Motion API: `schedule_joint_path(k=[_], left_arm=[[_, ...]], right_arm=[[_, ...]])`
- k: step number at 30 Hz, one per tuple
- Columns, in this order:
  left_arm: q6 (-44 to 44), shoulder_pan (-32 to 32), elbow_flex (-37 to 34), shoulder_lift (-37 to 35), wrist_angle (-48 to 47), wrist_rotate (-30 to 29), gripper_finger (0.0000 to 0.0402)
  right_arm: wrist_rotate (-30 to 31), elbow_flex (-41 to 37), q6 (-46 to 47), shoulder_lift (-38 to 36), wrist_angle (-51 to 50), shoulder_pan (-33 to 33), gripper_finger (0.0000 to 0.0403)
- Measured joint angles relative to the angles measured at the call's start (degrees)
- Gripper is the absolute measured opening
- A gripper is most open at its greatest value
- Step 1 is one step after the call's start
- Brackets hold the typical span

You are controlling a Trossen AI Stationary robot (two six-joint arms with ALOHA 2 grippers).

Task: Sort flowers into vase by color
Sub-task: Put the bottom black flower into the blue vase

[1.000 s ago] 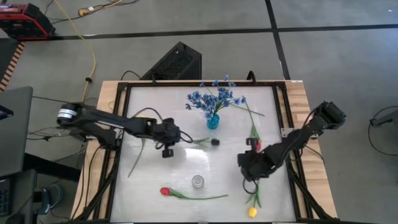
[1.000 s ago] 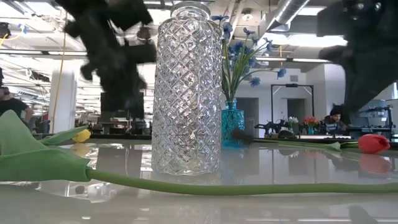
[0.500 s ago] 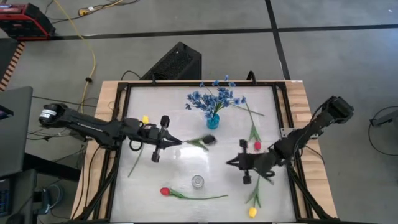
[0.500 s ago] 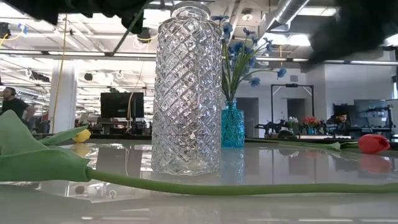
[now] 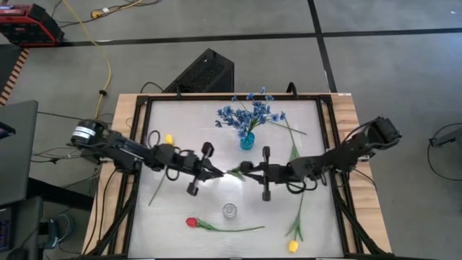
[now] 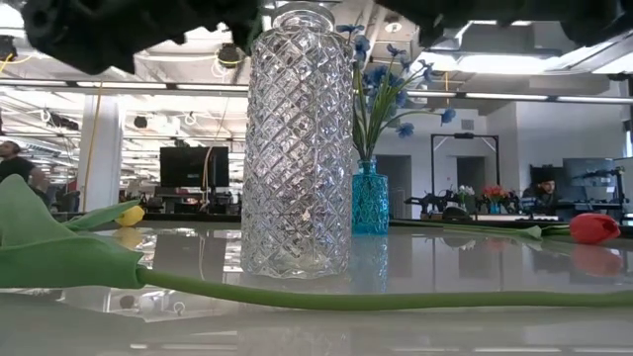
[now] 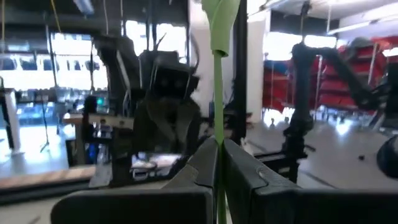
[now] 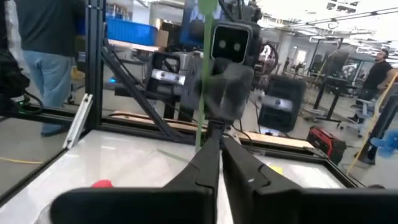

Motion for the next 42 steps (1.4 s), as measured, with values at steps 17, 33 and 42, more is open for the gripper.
schedule_joint_path(k=[17, 33, 42], left_arm=[[3.17, 0.89, 11.04, 6.51, -11.01, 5.42, 0.0], [4.5, 0.9, 11.03, 6.47, -12.4, -0.77, 0.0038], [3.44, 1.01, 11.01, -2.67, -36.76, -15.55, 0.0135]], right_arm=[[-2.29, 5.23, -4.0, 1.43, -0.46, 2.67, 0.0238], [-1.08, 5.21, -2.71, 1.4, -1.36, 0.86, 0.0025], [15.33, 5.19, 1.33, -7.97, -20.69, 1.3, 0.0027]])
